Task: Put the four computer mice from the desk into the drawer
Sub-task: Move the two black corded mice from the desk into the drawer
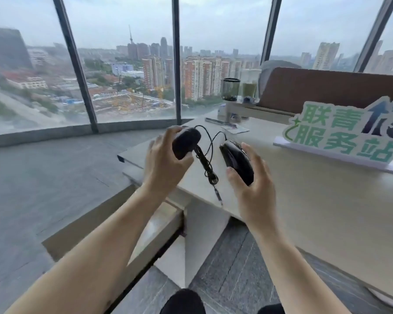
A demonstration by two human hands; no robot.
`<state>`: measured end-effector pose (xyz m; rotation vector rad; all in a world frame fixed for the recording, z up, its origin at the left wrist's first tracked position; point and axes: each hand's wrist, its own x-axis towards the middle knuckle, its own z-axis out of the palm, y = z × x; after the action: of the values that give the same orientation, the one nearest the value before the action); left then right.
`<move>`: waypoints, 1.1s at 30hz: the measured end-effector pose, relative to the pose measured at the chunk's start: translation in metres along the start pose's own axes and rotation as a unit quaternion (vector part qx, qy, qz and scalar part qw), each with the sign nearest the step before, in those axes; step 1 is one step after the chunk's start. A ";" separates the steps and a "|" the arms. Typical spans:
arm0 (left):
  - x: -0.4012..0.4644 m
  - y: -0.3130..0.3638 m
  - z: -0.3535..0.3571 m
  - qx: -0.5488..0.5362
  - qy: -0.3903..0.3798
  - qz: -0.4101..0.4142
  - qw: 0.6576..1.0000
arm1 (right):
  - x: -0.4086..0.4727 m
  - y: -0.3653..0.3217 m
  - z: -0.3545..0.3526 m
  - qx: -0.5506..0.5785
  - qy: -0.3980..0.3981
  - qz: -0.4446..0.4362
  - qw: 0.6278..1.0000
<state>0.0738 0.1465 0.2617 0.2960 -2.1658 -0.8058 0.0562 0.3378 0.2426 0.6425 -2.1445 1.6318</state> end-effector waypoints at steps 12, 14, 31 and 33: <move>-0.059 -0.178 -0.107 0.083 0.039 -0.205 0.974 | -0.076 -0.004 0.206 0.034 -0.251 0.079 0.964; -0.071 -0.202 -0.104 0.108 0.026 -0.220 0.969 | -0.089 0.010 0.229 -0.007 -0.286 0.092 0.954; -0.124 -0.331 -0.049 0.344 -0.303 -0.448 0.767 | -0.129 0.086 0.355 -0.414 -0.558 0.144 0.705; -0.124 -0.338 -0.044 0.342 -0.326 -0.449 0.758 | -0.131 0.091 0.357 -0.424 -0.564 0.140 0.695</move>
<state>0.1716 -0.0777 -0.0059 1.7684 -2.9259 -0.5753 0.1080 0.0314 0.0052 1.1642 -3.5308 -0.0897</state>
